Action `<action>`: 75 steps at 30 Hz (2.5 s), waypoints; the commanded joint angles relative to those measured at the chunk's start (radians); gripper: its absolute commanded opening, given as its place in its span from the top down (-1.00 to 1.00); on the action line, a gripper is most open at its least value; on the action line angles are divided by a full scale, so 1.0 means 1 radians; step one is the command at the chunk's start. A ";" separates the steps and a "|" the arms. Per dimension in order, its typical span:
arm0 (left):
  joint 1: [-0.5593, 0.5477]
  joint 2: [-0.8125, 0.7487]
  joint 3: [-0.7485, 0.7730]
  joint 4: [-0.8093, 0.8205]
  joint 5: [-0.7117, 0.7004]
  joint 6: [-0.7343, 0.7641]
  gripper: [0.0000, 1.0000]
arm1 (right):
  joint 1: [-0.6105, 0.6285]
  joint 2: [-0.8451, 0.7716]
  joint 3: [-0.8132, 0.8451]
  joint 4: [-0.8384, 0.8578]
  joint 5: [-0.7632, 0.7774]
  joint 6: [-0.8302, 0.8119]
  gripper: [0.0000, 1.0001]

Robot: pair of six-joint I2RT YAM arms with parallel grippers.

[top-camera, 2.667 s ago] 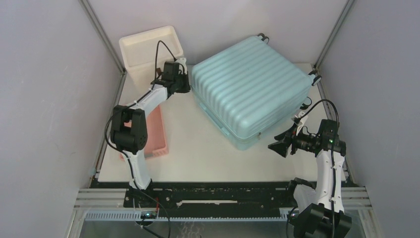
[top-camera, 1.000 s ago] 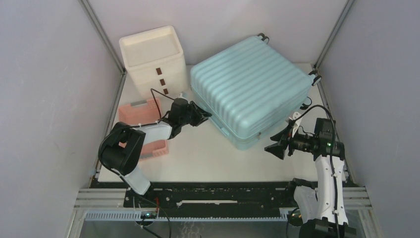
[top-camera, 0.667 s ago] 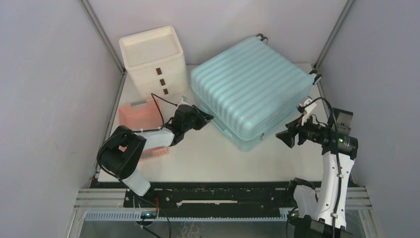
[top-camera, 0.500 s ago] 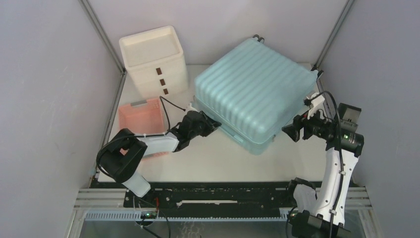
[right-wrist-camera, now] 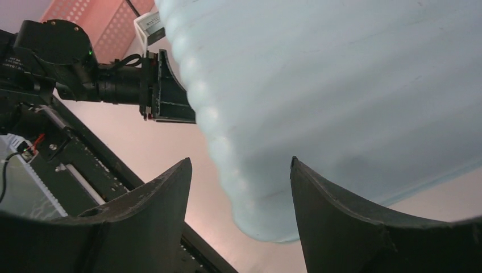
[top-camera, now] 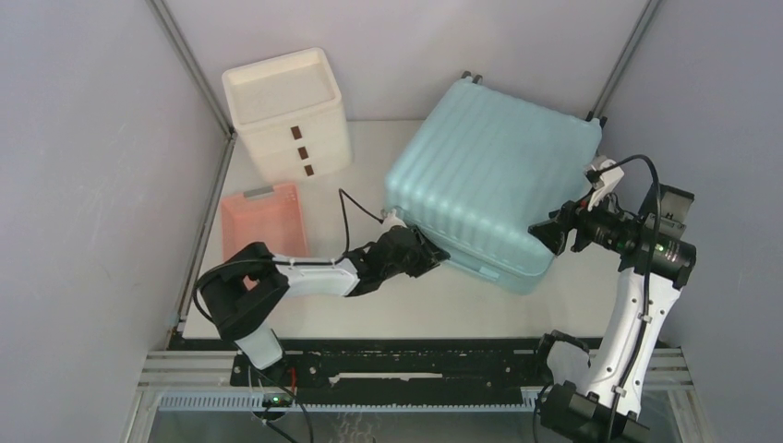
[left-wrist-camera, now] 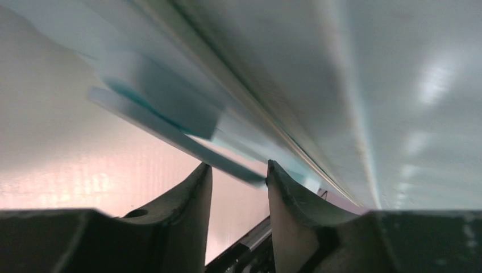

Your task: Open, take out, and arrange the luggage

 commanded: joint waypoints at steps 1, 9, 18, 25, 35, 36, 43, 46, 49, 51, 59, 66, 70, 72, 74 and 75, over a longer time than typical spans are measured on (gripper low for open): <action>-0.060 -0.153 0.038 0.006 0.099 0.064 0.05 | 0.028 -0.029 0.037 -0.023 -0.021 0.043 -0.45; -0.050 -0.422 0.021 -0.267 0.099 0.307 -0.06 | 0.018 -0.013 0.060 0.106 0.014 0.214 -0.45; 0.133 -0.766 0.071 -0.525 -0.081 0.746 -0.65 | -0.056 0.103 0.146 0.370 0.154 0.561 -0.82; 0.514 -0.694 0.177 -0.395 0.212 0.772 -0.93 | -0.056 0.253 0.168 0.509 0.469 0.813 -0.87; 0.699 -0.325 0.351 -0.254 0.417 0.622 -0.34 | -0.017 0.469 0.207 0.648 0.571 1.004 -0.86; 0.704 -0.290 0.372 -0.276 0.405 0.638 -0.29 | -0.007 0.487 0.208 0.664 0.569 1.019 -0.86; 0.706 -0.068 0.489 -0.383 0.415 0.722 -0.10 | 0.034 0.605 0.279 0.687 0.614 1.058 -0.88; 0.701 -0.009 0.508 -0.379 0.436 0.742 -0.10 | 0.039 0.656 0.303 0.676 0.594 1.055 -0.93; 0.683 0.036 0.521 -0.360 0.483 0.786 -0.11 | 0.048 0.711 0.322 0.665 0.541 1.046 -0.95; 0.667 0.061 0.529 -0.358 0.514 0.806 -0.12 | 0.060 0.737 0.334 0.648 0.490 1.039 -0.94; 0.648 0.010 0.326 -0.162 0.631 0.798 -0.14 | 0.154 0.710 0.249 0.618 0.335 0.987 -0.89; 0.637 -0.117 0.088 -0.005 0.678 0.761 -0.15 | 0.263 0.653 0.150 0.547 0.262 0.916 -0.85; 0.618 -0.222 -0.023 0.007 0.655 0.773 -0.16 | 0.337 0.620 0.123 0.518 0.253 0.884 -0.85; 0.612 -0.267 -0.066 0.015 0.647 0.771 -0.16 | 0.376 0.615 0.122 0.510 0.249 0.878 -0.85; 0.600 -0.309 -0.099 0.016 0.636 0.772 -0.16 | 0.408 0.613 0.122 0.512 0.242 0.874 -0.84; 0.592 -0.331 -0.114 0.016 0.629 0.772 -0.16 | 0.427 0.611 0.125 0.513 0.245 0.868 -0.84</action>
